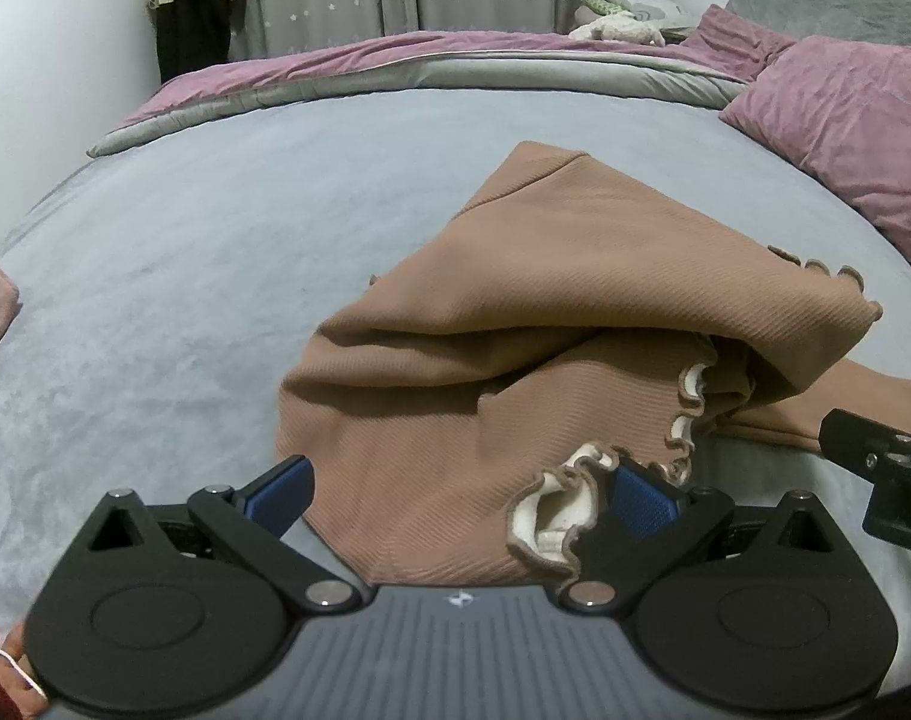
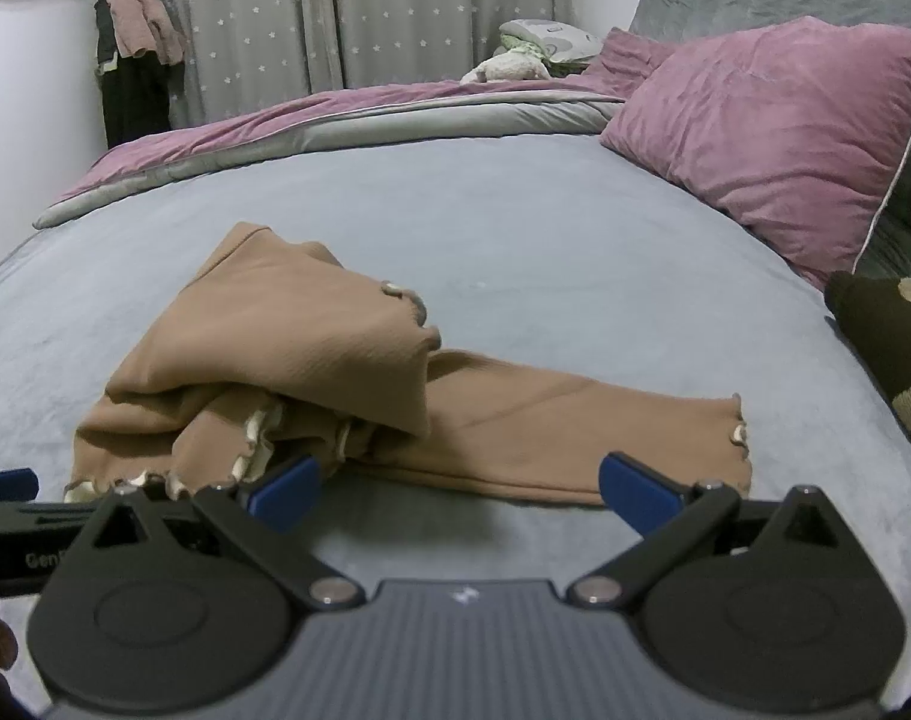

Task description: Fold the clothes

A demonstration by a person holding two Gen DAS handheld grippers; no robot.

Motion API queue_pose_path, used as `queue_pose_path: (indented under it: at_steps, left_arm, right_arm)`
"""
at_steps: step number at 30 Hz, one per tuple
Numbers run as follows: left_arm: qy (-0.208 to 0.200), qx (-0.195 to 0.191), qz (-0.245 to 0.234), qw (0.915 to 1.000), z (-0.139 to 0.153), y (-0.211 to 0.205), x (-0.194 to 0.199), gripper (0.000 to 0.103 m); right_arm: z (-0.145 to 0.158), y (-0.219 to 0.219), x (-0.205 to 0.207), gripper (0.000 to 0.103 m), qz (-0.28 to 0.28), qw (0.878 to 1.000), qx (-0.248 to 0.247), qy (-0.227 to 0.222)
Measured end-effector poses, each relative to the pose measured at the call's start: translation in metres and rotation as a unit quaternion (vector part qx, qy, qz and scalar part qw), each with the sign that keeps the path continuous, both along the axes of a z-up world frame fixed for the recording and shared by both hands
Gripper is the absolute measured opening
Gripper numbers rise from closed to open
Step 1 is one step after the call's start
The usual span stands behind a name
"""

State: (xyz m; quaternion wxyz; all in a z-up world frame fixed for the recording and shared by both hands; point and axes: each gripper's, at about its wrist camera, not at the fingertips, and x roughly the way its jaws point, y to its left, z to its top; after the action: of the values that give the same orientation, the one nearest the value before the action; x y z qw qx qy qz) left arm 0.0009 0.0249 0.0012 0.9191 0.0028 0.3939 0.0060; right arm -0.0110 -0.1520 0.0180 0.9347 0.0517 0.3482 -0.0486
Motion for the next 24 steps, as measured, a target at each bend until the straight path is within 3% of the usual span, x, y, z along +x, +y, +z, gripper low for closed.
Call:
queue_pose_path:
  at_steps: [24]
  left_arm:
    - [0.008, 0.011, 0.002, 0.9999, 0.002, -0.002, 0.003, 0.103]
  right_arm:
    - [0.004, 0.002, 0.005, 0.103, 0.004, 1.000, 0.014, 0.005]
